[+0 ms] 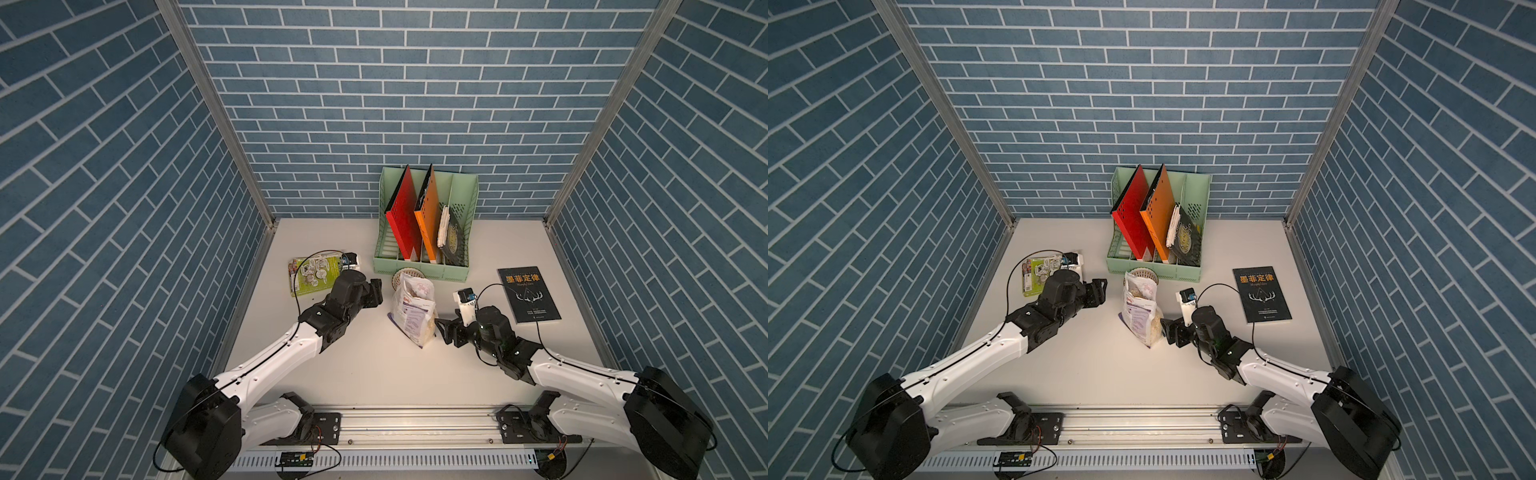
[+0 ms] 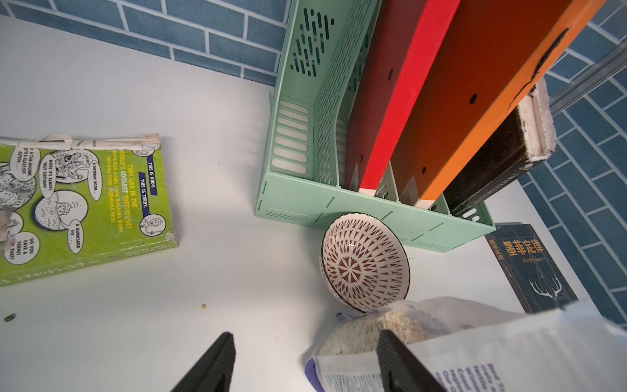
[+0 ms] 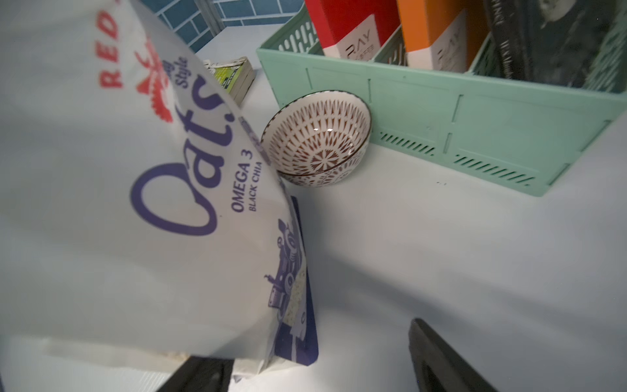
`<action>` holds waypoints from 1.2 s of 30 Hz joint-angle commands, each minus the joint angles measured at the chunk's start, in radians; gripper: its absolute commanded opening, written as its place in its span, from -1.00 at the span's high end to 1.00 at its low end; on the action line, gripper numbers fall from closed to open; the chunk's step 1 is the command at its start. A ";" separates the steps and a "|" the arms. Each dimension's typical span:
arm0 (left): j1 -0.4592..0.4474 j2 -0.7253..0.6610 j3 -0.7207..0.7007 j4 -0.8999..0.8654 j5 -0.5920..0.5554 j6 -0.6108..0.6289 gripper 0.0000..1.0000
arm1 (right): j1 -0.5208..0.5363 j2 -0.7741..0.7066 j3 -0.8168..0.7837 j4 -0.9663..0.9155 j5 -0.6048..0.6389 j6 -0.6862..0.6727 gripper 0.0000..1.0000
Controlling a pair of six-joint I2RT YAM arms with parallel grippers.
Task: Pour the oats into the breakfast bowl
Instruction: Pick up the oats bag from the center of the board.
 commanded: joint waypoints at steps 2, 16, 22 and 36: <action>0.007 0.034 -0.006 0.047 0.012 0.027 -0.40 | -0.066 0.009 0.057 -0.025 0.033 -0.066 -0.62; 0.006 0.146 -0.020 0.076 0.034 0.009 -0.47 | -0.073 -0.206 -0.268 0.362 -0.287 -0.231 -0.93; 0.007 0.218 -0.052 0.122 0.058 -0.019 -0.43 | -0.071 -0.055 -0.268 0.554 -0.330 -0.340 -0.99; -0.008 0.316 -0.090 0.199 0.096 -0.056 -0.36 | -0.084 0.253 -0.182 0.784 -0.365 -0.405 -0.99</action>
